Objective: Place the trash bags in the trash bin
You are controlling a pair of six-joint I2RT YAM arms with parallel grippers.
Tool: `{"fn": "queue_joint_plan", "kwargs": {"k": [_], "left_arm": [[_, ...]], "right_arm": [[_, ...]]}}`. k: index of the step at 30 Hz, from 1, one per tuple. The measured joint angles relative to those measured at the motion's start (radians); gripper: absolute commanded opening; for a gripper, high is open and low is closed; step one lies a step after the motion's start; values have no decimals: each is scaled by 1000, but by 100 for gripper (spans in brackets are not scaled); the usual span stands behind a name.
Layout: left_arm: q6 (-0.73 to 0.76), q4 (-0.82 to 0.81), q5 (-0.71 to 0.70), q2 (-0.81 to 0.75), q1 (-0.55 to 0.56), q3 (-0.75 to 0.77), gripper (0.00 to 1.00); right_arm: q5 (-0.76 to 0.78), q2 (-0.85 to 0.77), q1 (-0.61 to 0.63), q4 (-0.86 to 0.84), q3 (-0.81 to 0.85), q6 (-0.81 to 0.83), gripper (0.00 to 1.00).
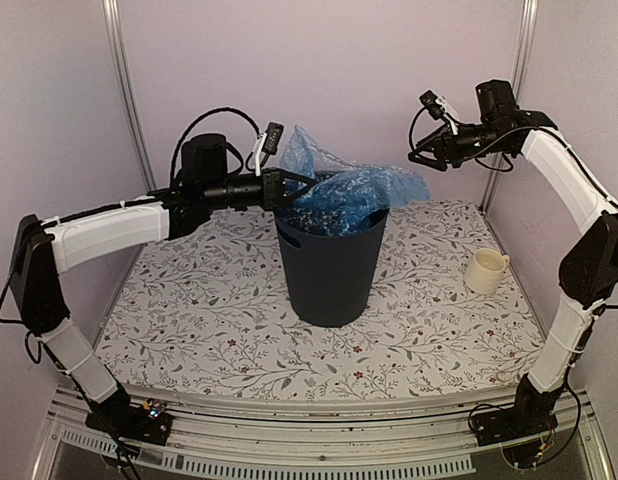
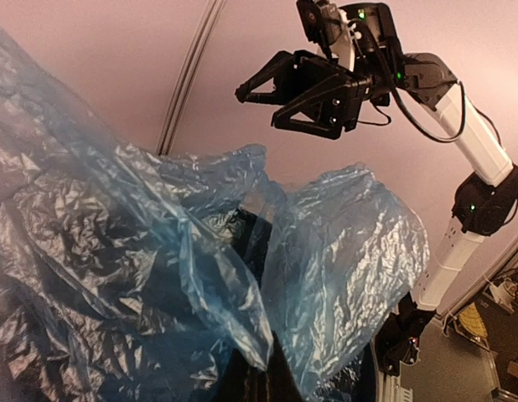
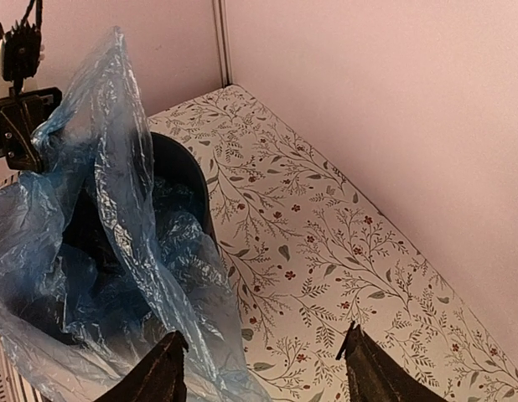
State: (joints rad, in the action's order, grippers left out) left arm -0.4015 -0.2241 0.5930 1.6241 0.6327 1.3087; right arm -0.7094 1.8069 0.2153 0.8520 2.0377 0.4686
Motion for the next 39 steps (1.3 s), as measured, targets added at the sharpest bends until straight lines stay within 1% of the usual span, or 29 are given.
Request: {"fn": "queue_joint_plan", "kwargs": {"k": [4,10,17,20,24,29,31,33,34,36,37,39], "left_arm": [[-15,-12,31,61,-5,54,0],[-18,-19,66,64,-5,65,0],[-7,-14,75,8,-5,61,0],[9,3,72,-30,-6,61,0],[30,29,63,-69,-6,61,0],[47,70,46,-103,-7,51,0],[55,93,41,-116,-8,47,0],[63,116,31,-132,-9,41,0],[68,125,26,-141,-10,36,0],[74,141,19,-161,-13,23,0],[77,144,16,-169,-14,16,0],[79,154,11,-185,-19,6,0]], "right_arm": [[-22,12,0,55,14,33,66],[-85,13,0,129,16,108,66],[-105,50,0,145,41,140,66],[-119,81,0,159,56,153,64],[-148,103,0,187,65,170,57],[-195,104,3,215,66,188,36],[-208,104,8,224,67,194,32],[-218,104,14,229,67,195,33],[-220,104,17,231,67,192,38],[-222,104,26,234,67,192,43],[-222,104,31,234,67,188,44],[-219,104,40,232,67,184,40]]}}
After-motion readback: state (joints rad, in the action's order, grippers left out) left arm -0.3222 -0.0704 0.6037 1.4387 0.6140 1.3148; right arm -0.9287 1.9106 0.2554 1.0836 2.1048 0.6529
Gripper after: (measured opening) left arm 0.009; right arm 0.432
